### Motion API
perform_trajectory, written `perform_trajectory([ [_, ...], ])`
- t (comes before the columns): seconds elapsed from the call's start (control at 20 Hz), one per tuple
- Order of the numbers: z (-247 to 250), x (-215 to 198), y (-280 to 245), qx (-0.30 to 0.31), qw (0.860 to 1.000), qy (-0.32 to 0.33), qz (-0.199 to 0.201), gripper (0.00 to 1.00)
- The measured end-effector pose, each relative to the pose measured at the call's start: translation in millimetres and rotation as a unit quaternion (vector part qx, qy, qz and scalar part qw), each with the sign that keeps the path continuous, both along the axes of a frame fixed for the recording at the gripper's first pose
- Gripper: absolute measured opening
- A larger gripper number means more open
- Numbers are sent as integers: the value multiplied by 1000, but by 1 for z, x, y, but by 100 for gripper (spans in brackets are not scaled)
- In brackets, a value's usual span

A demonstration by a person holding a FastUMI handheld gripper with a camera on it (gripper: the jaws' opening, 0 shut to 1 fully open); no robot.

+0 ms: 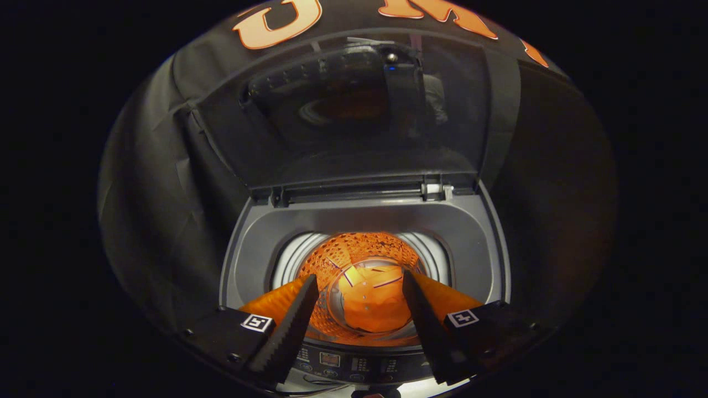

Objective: Put the clothes into the washing machine and then close the washing machine lid.

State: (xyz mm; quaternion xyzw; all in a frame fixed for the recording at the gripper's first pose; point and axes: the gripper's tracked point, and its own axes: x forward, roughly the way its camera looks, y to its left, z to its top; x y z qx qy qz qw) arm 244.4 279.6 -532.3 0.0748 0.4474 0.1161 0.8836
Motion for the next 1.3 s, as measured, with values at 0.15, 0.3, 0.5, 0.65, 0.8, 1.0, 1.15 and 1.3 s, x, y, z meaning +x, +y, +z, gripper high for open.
perform_trajectory([
  [0.15, 29, 2, -2, 8, 1000, -18, -4, 99],
  [0.3, 59, 9, -5, 9, 999, -35, -4, 99],
  [0.5, 100, 20, -7, 8, 998, -63, -4, 99],
  [0.65, 132, 35, 1, 17, 996, -88, -3, 99],
  [0.8, 155, 49, 10, 8, 994, -110, -1, 99],
  [1.0, 186, 71, 22, -1, 991, -135, 4, 99],
  [1.15, 201, 86, 30, 0, 989, -148, 5, 98],
  [1.3, 213, 107, 35, 2, 987, -160, 1, 98],
])
